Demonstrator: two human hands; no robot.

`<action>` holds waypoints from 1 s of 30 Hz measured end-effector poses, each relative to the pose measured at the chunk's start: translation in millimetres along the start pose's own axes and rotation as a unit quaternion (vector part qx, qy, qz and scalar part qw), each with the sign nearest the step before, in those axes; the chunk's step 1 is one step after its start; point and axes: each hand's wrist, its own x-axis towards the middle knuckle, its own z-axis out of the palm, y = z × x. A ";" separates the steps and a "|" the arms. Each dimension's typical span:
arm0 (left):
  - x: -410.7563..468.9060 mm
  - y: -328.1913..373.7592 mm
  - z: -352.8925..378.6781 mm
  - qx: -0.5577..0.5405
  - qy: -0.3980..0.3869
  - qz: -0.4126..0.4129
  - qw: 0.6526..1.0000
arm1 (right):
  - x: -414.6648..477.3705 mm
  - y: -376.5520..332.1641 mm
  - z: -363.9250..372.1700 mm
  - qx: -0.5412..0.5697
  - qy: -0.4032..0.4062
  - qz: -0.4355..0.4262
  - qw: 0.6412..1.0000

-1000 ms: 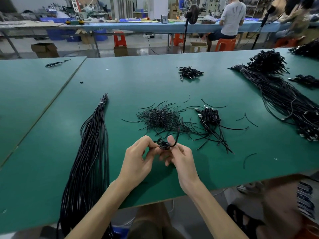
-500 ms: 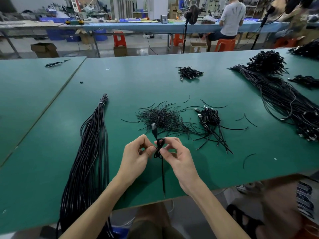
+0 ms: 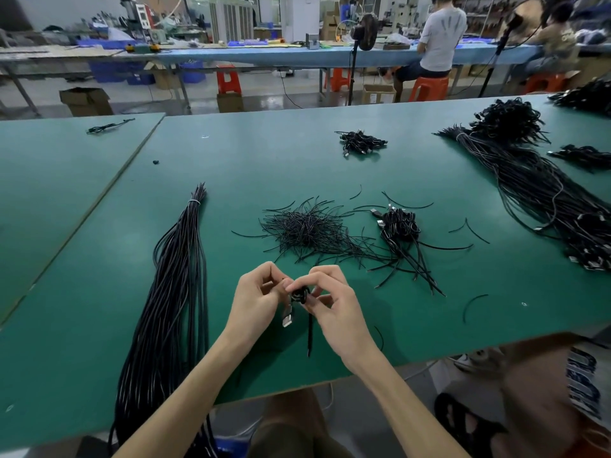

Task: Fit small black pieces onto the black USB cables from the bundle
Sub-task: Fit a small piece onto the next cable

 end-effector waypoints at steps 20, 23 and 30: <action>-8.6 5.0 2.5 0.064 0.049 0.105 0.991 | -2.1 -0.9 3.1 0.133 0.016 0.093 0.987; -5.4 5.6 -1.3 -0.020 -0.008 0.072 0.997 | -1.9 3.9 5.7 0.063 0.033 0.063 0.995; -6.3 8.0 -2.3 -0.115 -0.074 0.012 0.991 | -2.3 9.2 -0.1 0.121 0.090 0.063 0.987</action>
